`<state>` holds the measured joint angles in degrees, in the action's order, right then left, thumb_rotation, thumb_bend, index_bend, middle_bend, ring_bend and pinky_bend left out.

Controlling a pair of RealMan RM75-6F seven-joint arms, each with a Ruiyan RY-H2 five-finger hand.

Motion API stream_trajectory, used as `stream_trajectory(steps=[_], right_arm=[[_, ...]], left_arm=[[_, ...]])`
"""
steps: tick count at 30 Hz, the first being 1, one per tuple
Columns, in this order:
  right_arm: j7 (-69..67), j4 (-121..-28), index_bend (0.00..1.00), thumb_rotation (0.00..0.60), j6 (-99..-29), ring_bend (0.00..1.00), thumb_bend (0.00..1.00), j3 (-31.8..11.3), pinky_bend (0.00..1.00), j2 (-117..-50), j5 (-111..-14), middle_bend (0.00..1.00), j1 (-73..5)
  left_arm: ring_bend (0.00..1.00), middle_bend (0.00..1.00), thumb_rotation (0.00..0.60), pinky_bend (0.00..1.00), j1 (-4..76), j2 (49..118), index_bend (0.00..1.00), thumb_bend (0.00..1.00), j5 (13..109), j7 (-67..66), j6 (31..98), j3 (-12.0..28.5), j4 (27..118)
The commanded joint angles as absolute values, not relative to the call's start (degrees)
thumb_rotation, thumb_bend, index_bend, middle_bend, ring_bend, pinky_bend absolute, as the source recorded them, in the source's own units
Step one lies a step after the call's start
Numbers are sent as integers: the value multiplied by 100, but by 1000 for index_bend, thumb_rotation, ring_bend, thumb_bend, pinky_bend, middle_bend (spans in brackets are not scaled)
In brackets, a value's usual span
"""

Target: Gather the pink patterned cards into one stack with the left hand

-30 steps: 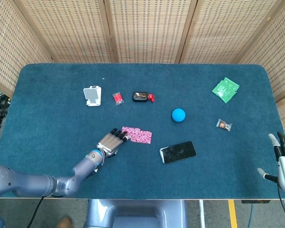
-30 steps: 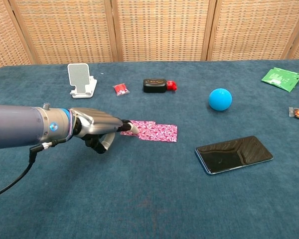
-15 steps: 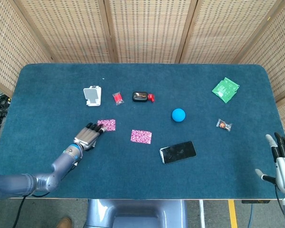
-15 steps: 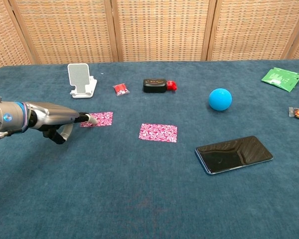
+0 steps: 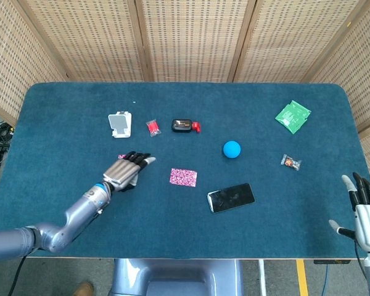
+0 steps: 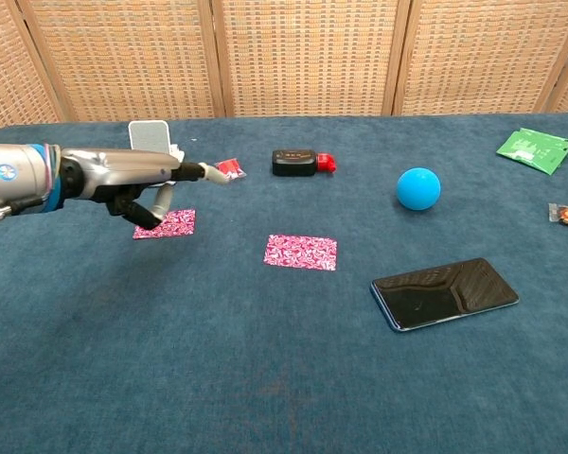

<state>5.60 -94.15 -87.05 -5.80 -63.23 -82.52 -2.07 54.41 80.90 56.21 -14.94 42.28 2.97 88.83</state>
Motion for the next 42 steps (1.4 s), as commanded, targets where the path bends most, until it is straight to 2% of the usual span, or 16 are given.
stream_trajectory(steps=[1,10,19,30,42], right_arm=[[531,-9406,0,600,-8704,0,0,-593,0,-6315,-8230,0,-206],[337,-9316,0,600,-8636,0,0,-633,0,-6265,-8124,0,-214],[214,-9288,0,600,-8616,0,0,-648,0,-6227,-8097,0,-214],[242,-9307,0,600,-8673,0,0,-609,0,-6248,-8199,0,-203],[269,-9354,0,600,-8722,0,0,-578,0,-6250,-8280,0,-191]], left_arm=[[0,0,600,0,5738,8602,35,1000,5324,-1711,4011,469,8765],[0,0,600,0,6305,9458,36,1000,4310,-2582,4024,486,8357],[0,0,600,0,6567,9639,36,1000,3651,-3015,4076,330,8348],[0,0,600,0,6748,9342,36,1000,3034,-3425,4129,-89,8666],[0,0,600,0,6279,8686,37,1000,3653,-2997,4073,-592,8902]])
